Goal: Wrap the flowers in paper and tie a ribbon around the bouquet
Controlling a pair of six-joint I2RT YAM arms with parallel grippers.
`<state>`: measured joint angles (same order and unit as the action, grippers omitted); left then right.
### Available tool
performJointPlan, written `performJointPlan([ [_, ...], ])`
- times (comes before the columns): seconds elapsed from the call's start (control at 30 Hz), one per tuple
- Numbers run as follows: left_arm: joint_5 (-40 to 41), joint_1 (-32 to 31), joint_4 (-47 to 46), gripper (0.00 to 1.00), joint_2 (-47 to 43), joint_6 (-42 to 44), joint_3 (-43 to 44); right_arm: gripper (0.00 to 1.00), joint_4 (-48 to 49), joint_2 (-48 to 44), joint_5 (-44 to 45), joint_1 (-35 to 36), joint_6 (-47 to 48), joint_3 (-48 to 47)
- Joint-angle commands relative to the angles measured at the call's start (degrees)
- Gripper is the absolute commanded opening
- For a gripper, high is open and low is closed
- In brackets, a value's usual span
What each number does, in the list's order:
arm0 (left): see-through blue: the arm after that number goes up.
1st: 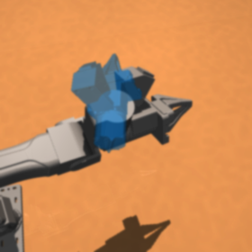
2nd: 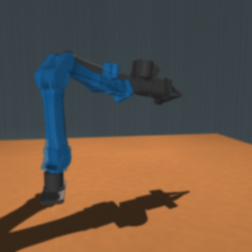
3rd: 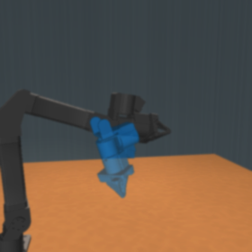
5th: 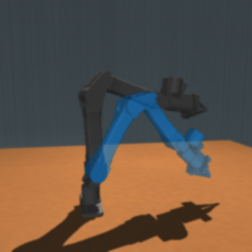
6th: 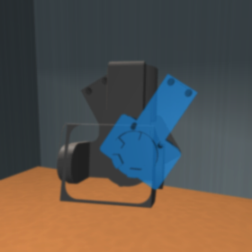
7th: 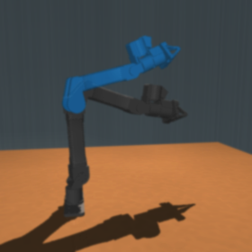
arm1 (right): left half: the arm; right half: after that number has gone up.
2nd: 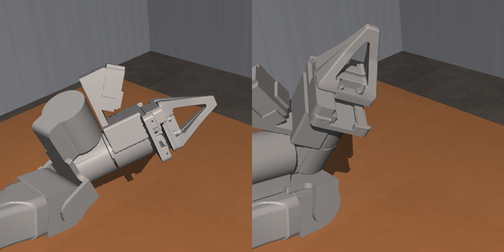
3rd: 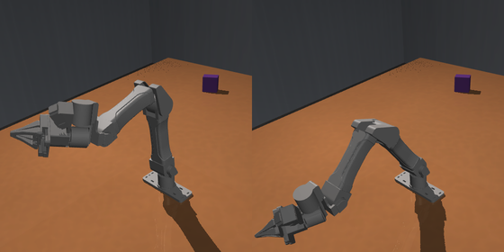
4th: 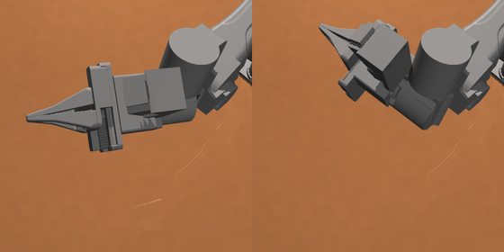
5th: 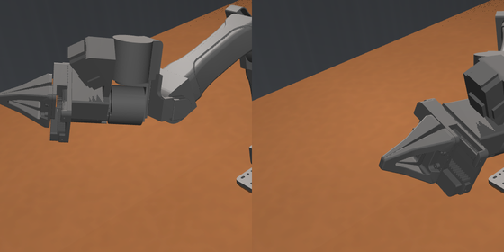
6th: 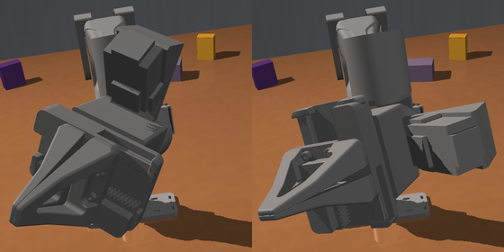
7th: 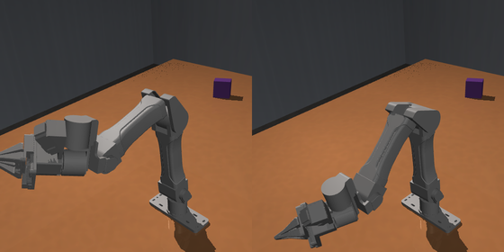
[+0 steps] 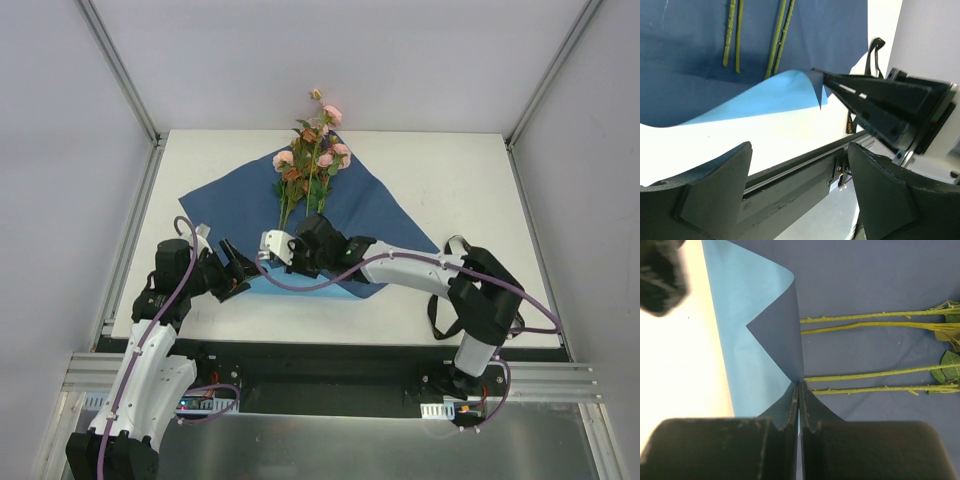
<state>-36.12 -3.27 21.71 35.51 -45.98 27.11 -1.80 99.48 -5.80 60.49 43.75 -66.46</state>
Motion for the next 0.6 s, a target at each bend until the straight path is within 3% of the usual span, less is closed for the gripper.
performJointPlan([
  [0.0,1.84,0.46,-1.59,0.77,-0.88,0.8,0.13,0.01,-7.85,3.26,-11.33,-3.62,0.72,-6.22],
  [0.33,2.37,0.37,-3.16,0.75,0.0,0.27,-2.42,0.0,-10.85,11.61,-14.76,-9.42,2.22,-17.65],
  [0.57,1.84,0.37,-7.03,0.73,5.79,0.45,-1.98,0.0,-12.17,16.26,-12.04,-11.97,3.1,-23.72],
])
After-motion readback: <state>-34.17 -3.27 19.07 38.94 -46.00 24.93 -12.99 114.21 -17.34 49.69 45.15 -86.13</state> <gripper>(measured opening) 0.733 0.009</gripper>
